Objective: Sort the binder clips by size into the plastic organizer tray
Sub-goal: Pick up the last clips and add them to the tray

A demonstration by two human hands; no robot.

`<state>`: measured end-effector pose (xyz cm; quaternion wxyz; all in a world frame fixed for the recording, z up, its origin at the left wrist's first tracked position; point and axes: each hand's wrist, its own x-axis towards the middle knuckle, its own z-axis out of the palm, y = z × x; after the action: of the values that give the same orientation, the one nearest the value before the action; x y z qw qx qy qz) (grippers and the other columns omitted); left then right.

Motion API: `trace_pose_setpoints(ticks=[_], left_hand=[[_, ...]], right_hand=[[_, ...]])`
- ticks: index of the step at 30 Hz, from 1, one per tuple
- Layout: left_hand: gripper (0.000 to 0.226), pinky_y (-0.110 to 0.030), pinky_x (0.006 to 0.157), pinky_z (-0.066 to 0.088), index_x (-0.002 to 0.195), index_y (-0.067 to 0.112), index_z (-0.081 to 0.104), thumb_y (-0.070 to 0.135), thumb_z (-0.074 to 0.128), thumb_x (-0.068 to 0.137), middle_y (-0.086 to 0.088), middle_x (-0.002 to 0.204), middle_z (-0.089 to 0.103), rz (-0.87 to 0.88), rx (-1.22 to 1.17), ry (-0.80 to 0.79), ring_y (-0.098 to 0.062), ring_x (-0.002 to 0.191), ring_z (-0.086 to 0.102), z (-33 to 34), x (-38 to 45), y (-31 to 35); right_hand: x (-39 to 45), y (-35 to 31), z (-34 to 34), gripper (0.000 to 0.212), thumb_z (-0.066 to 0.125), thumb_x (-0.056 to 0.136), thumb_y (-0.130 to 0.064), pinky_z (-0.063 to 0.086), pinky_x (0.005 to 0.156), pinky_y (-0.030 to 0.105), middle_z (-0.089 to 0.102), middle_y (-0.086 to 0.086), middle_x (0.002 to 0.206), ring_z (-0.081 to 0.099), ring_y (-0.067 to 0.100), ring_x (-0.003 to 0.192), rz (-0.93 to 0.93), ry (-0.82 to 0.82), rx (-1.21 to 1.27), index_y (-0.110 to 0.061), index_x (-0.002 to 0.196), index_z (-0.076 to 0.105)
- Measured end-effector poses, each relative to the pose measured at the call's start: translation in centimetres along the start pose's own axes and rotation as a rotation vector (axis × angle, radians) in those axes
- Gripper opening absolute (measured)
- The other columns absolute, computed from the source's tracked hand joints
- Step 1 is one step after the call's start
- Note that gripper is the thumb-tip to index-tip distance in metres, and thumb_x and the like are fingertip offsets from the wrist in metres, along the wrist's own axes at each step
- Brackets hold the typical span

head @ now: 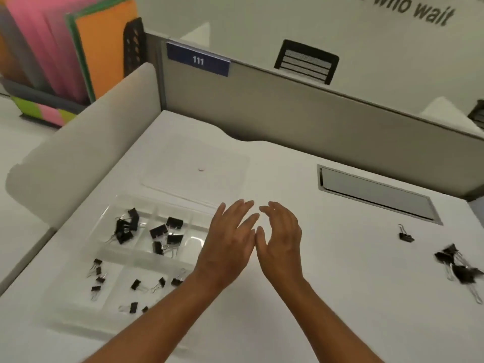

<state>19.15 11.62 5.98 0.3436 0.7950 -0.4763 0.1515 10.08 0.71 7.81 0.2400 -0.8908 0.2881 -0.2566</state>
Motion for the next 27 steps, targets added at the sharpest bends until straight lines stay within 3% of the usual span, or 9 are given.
trace_pose_setpoints(ticks=[3, 8, 12, 24, 27], left_hand=[[0.039, -0.055, 0.122, 0.037, 0.140, 0.010, 0.063, 0.021, 0.056, 0.103, -0.011, 0.154, 0.055, 0.106, 0.002, -0.056, -0.028, 0.146, 0.049, 3.1, 2.8, 4.0], [0.054, -0.052, 0.123, 0.035, 0.147, 0.013, 0.055, 0.023, 0.072, 0.097, -0.010, 0.158, 0.051, 0.226, -0.040, -0.131, -0.027, 0.148, 0.046, 8.6, 5.8, 10.8], [0.055, -0.052, 0.123, 0.035, 0.151, 0.013, 0.051, 0.024, 0.068, 0.100, -0.010, 0.162, 0.045, 0.252, -0.088, -0.205, -0.027, 0.152, 0.041, 13.5, 6.4, 16.4], [0.062, -0.051, 0.125, 0.029, 0.159, 0.017, 0.037, 0.039, 0.055, 0.104, -0.009, 0.170, 0.032, 0.261, -0.049, -0.482, -0.029, 0.156, 0.031, 29.3, 7.5, 27.8], [0.060, -0.054, 0.126, 0.027, 0.162, 0.017, 0.032, 0.040, 0.041, 0.108, -0.009, 0.172, 0.025, 0.217, -0.039, -0.568, -0.030, 0.159, 0.025, 32.6, 9.0, 29.1]], right_hand=[[0.0, 3.7, -2.8, 0.051, 0.062, 0.100, -0.010, 0.026, 0.125, 0.036, 0.044, -0.005, 0.160, 0.033, 0.016, 0.153, 0.058, 0.095, -0.042, -0.027, 0.147, 0.052], [-0.7, 10.4, -8.1, 0.054, 0.062, 0.100, -0.008, 0.037, 0.123, 0.049, 0.039, -0.003, 0.164, 0.031, 0.017, 0.154, 0.164, 0.188, -0.045, -0.026, 0.149, 0.049], [-1.7, 16.6, -12.0, 0.058, 0.064, 0.098, -0.004, 0.039, 0.121, 0.052, 0.039, -0.002, 0.163, 0.029, 0.015, 0.153, 0.221, 0.223, -0.051, -0.026, 0.149, 0.048], [-3.3, 36.0, -18.1, 0.057, 0.065, 0.099, -0.010, 0.044, 0.113, 0.036, 0.033, -0.001, 0.164, 0.035, 0.021, 0.152, 0.381, 0.150, -0.038, -0.025, 0.151, 0.046], [-1.4, 40.0, -18.7, 0.055, 0.063, 0.101, -0.012, 0.038, 0.112, 0.029, 0.033, 0.003, 0.165, 0.033, 0.021, 0.150, 0.400, 0.105, -0.066, -0.020, 0.152, 0.046]])
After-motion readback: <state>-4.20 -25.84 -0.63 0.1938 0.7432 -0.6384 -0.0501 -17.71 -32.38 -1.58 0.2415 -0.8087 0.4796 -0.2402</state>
